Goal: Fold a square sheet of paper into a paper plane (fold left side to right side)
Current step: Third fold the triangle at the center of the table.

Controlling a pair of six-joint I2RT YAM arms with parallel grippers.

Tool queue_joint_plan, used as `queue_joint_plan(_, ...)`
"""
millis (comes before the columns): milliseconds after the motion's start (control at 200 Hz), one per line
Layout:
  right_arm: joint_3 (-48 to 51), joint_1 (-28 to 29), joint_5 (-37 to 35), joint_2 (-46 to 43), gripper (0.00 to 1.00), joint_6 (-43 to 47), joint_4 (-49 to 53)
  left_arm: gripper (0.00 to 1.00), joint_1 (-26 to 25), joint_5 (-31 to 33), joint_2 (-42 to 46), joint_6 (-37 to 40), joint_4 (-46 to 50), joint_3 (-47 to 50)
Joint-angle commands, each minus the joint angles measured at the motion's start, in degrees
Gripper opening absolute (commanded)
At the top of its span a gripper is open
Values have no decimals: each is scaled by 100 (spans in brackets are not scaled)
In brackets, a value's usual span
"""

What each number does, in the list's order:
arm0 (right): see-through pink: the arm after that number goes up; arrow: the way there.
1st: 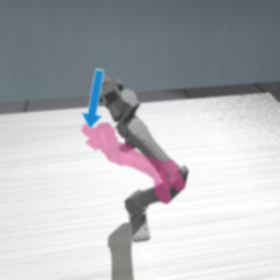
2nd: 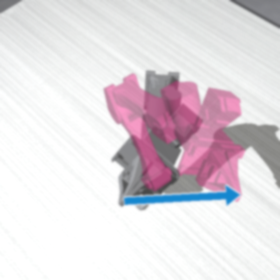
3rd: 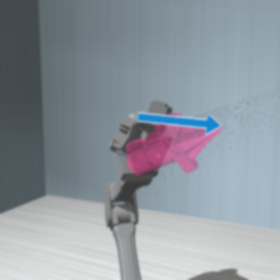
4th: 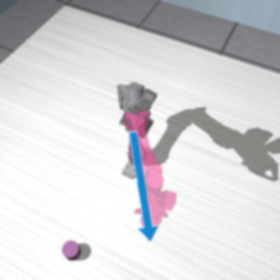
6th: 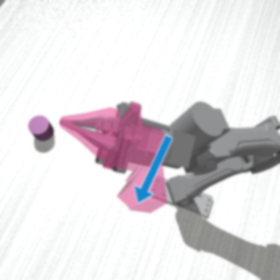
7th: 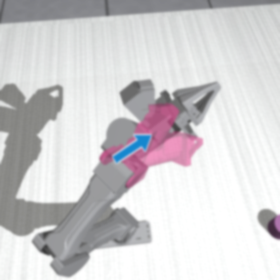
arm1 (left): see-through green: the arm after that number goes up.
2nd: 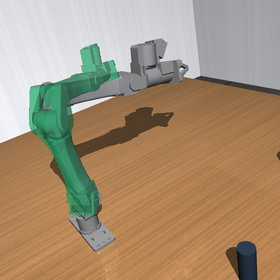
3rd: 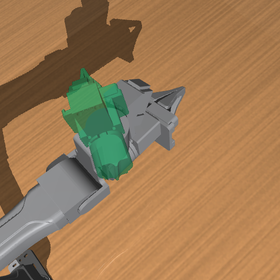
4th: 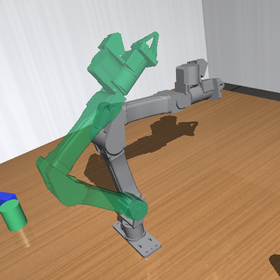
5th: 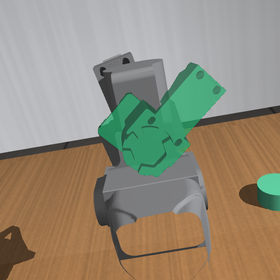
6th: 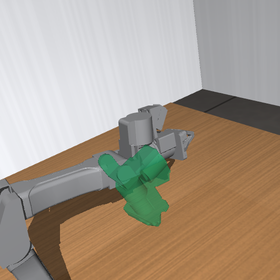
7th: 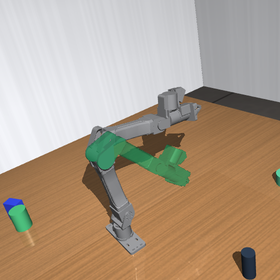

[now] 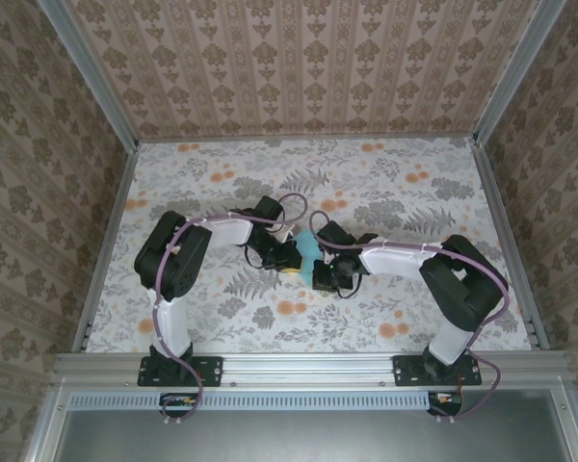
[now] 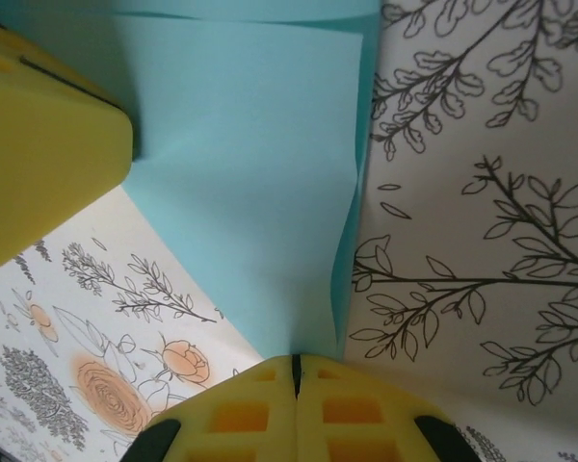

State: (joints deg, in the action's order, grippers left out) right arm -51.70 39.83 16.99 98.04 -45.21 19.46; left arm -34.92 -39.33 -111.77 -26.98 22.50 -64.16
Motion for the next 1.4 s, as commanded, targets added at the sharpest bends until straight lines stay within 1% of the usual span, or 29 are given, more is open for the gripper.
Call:
queue_joint_plan(0, 113, -2, -39, 283, 5, -66, 230, 14, 2, 554, 150, 17, 268, 40)
queue_joint_plan(95, 224, -2, -46, 339, 4, -67, 346, 17, -6, 576, 432, 1, 144, 99)
queue_joint_plan(235, 282, -2, -141, 361, 0, -12, 528, 17, -4, 613, 900, 33, -3, 255)
queue_joint_plan(410, 231, -6, -262, 385, 0, 77, 712, 14, -99, 286, 1179, 105, -238, 502)
queue_joint_plan(420, 227, -3, -266, 383, 0, 79, 716, 14, -106, 145, 1187, 103, -264, 514)
queue_joint_plan(520, 202, 0, -267, 401, 0, 105, 752, 13, -247, -124, 1060, 82, -403, 580)
queue_joint_plan(635, 187, 6, -275, 417, 0, 118, 769, 13, -390, -197, 860, 130, -434, 524)
queue_joint_plan(935, 134, 16, -267, 482, 0, 166, 830, 11, -470, -157, 461, 287, -362, 384)
queue_joint_plan(1200, 54, 33, -280, 529, 0, 208, 910, 10, -465, -100, 307, 346, -326, 322)
queue_joint_plan(1395, 31, 51, -301, 556, 0, 233, 963, 10, -471, 73, 248, 391, -265, 303)
